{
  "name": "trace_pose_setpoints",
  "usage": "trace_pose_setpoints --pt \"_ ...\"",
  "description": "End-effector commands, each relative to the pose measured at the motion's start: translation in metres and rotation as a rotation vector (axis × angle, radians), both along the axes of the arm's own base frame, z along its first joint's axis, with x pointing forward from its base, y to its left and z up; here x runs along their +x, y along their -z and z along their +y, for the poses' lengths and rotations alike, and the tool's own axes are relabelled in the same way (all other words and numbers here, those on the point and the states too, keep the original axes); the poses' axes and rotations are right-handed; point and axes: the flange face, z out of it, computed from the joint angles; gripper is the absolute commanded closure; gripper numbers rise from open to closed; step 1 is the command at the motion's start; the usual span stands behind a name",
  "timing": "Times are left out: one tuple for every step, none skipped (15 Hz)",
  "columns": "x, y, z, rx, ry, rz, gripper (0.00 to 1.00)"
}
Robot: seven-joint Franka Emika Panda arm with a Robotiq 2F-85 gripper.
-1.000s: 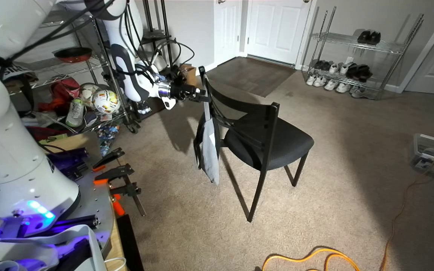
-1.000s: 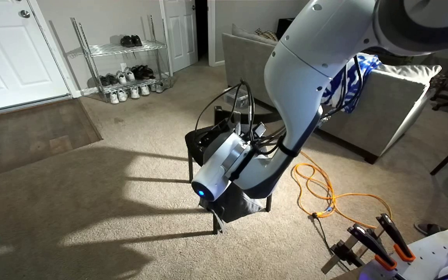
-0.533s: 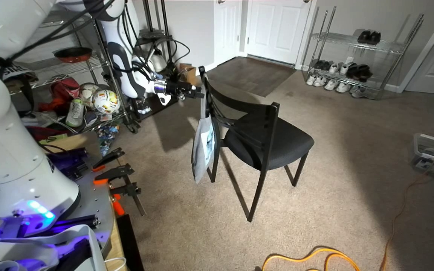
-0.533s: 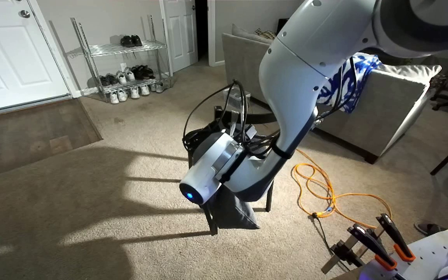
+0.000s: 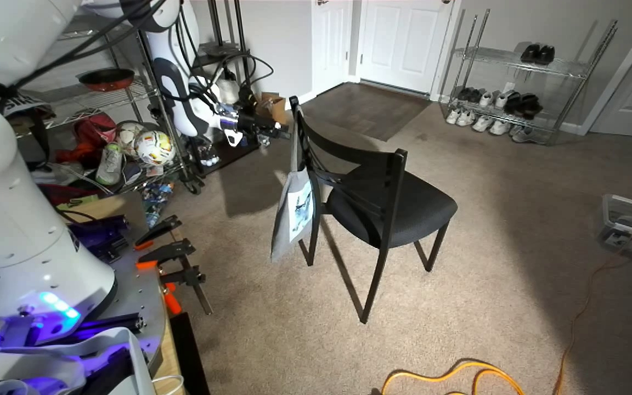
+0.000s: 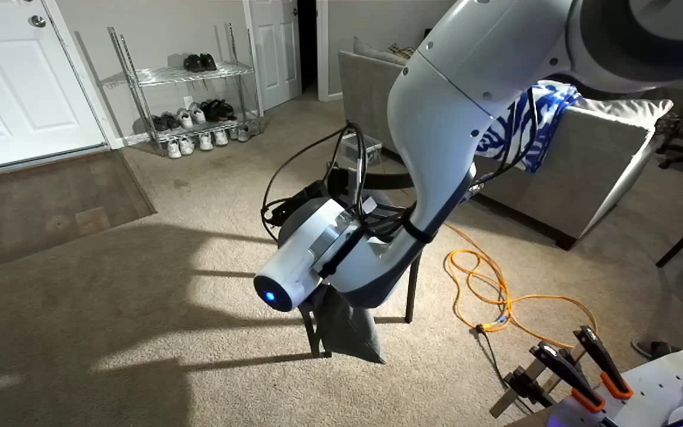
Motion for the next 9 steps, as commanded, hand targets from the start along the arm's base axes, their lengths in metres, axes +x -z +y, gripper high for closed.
trace_pose_setpoints --pt "-0.007 -0.008 0.017 0.035 -0.015 0.037 0.00" --pt "-0.007 -0.009 0.019 0.039 -0.017 0.036 0.00" --pt "-0.007 -0.008 0.020 0.035 -0.015 0.033 0.00" --pt "-0.004 -0.007 0.018 0.034 -0.006 0.035 0.00" --pt "-0.002 -0.007 0.017 0.035 0.002 0.037 0.00" --pt "0.001 -0.005 0.013 0.033 0.013 0.035 0.00" --pt "0.004 -0.005 0.009 0.031 0.025 0.036 0.00" --pt "0.006 -0.003 0.004 0.025 0.038 0.037 0.00" --pt "0.009 -0.002 -0.001 0.020 0.047 0.035 0.00"
